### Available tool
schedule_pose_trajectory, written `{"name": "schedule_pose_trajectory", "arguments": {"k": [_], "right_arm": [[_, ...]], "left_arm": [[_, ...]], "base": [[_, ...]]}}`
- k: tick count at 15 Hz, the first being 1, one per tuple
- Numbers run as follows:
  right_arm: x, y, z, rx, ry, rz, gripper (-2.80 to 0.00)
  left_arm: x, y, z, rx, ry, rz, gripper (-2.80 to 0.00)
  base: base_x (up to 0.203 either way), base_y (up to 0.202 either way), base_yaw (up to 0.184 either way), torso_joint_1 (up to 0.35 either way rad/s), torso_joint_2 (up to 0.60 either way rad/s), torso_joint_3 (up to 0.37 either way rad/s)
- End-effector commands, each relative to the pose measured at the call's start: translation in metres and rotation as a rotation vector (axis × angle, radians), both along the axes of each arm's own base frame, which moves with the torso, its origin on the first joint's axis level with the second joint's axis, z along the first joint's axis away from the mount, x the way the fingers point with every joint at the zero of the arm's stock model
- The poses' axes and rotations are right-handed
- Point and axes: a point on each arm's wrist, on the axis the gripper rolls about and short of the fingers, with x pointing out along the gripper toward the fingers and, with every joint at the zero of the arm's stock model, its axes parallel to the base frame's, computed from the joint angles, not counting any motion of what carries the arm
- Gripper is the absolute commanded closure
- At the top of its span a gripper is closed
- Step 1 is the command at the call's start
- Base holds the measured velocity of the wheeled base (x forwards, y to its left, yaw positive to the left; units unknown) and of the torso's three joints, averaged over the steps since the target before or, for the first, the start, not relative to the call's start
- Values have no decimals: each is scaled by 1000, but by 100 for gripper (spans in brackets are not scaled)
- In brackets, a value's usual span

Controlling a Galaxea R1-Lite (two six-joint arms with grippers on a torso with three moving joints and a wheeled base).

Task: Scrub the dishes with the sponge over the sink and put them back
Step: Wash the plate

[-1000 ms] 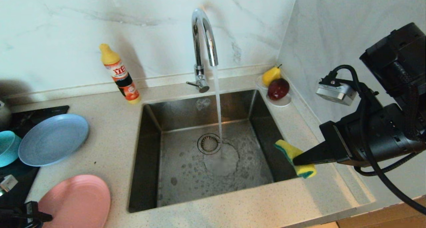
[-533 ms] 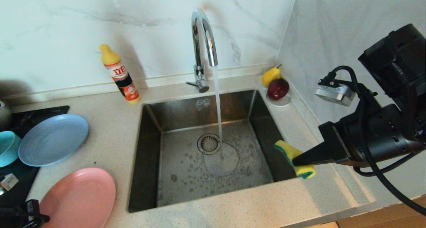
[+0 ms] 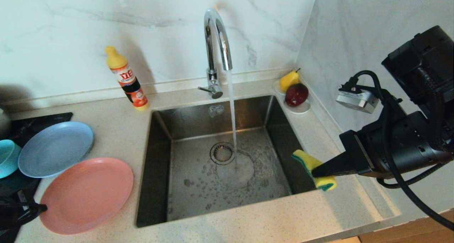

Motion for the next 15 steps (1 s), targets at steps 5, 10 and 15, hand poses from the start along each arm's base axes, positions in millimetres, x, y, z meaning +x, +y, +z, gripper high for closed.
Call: {"name": "schedule_pose_trajectory", "arguments": {"k": [5,10,15], "right_arm": [[-1,-1,-1,-2,9,0,0],[-3,-2,0,0,6,0,0],[0,1,-2,-5,12,3,0]], "left_arm": [[-17,-16,35,6,-178,-41,0],[-21,-34,45,-43,-229,-127,0],[8,-65,63,-102,-256,-238,0]], "base": [[0,0,0,0,0,0],[0,0,0,0,0,0],[0,0,0,0,0,0]]}}
